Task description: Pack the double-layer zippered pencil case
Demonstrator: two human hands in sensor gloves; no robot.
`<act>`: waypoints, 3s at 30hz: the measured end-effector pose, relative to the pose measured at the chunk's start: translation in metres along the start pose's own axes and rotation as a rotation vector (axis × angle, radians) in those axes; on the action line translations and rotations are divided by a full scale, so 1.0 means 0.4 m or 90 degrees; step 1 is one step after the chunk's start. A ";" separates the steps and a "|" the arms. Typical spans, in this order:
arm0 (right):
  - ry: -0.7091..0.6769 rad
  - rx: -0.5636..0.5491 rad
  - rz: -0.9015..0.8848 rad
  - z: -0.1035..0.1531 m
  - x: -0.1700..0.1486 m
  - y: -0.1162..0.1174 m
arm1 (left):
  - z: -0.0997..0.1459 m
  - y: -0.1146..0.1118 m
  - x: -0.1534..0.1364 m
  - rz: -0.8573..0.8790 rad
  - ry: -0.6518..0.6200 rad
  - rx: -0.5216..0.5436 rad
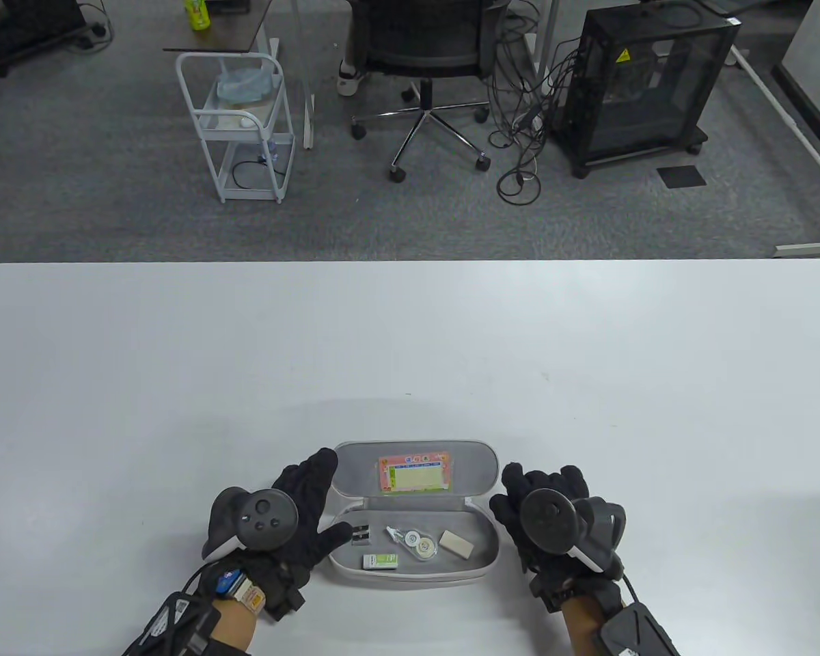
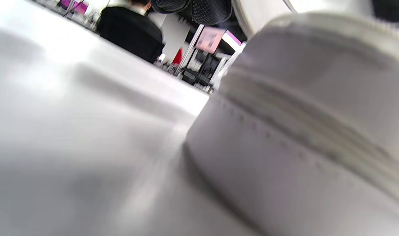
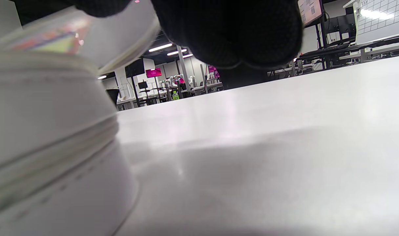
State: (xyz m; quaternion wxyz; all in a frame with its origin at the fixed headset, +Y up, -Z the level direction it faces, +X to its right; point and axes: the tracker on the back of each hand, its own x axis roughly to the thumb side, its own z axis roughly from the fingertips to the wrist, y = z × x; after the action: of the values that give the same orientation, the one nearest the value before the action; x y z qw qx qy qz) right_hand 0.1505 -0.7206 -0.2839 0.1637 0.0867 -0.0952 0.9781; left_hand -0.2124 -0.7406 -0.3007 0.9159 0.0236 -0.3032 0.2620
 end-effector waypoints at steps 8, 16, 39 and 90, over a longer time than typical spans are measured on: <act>0.013 0.007 0.002 -0.003 -0.017 0.000 | 0.016 0.025 0.076 -0.252 -0.184 0.063; 0.015 0.069 0.039 -0.007 -0.016 0.013 | 0.024 0.016 0.137 -0.293 -0.270 0.032; -0.047 0.120 0.070 -0.010 0.007 0.053 | -0.069 -0.145 0.189 -0.390 0.032 -0.228; -0.181 0.119 0.164 0.020 0.124 0.067 | -0.060 -0.081 0.112 -0.363 0.076 -0.101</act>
State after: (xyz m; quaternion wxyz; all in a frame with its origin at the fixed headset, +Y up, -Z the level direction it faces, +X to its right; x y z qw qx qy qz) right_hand 0.0964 -0.7319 -0.2706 0.0139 0.2256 -0.0367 0.9734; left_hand -0.1530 -0.7426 -0.2910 0.9678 0.0208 -0.2493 -0.0293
